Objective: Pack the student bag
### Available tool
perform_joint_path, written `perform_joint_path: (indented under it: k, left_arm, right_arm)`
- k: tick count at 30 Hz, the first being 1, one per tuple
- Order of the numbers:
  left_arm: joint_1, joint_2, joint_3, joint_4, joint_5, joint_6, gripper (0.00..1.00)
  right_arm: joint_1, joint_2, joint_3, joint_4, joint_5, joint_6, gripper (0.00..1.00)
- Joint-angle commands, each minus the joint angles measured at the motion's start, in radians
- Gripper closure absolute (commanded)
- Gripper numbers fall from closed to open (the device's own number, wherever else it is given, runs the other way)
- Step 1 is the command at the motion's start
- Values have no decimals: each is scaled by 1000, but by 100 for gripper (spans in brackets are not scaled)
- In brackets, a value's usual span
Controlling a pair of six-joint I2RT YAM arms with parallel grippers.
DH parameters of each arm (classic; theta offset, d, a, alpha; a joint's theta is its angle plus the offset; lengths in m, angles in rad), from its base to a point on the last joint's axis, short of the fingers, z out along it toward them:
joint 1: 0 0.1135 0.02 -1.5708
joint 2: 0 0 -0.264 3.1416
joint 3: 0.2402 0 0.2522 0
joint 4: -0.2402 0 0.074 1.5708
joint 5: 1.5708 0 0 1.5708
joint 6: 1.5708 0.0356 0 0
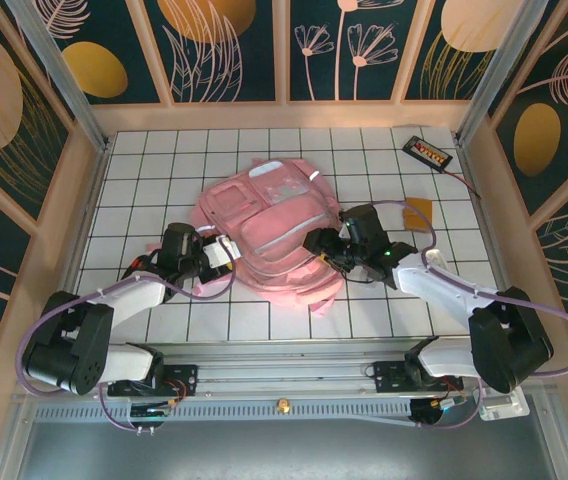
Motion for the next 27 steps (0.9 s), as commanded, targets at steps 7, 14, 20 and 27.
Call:
perform_joint_path:
  k: [7, 14, 20, 27]
  left_arm:
    - [17, 20, 9, 55, -3, -43, 47]
    - [39, -48, 55, -22, 59, -86, 45]
    - [96, -81, 82, -53, 144, -146, 45]
    - [146, -4, 107, -26, 224, -202, 46]
  right_arm:
    - [-4, -12, 22, 46, -4, -1, 43]
    - [-5, -9, 29, 26, 8, -16, 42]
    - [-6, 0, 25, 47, 0, -10, 42]
    - [-7, 7, 36, 44, -13, -25, 42]
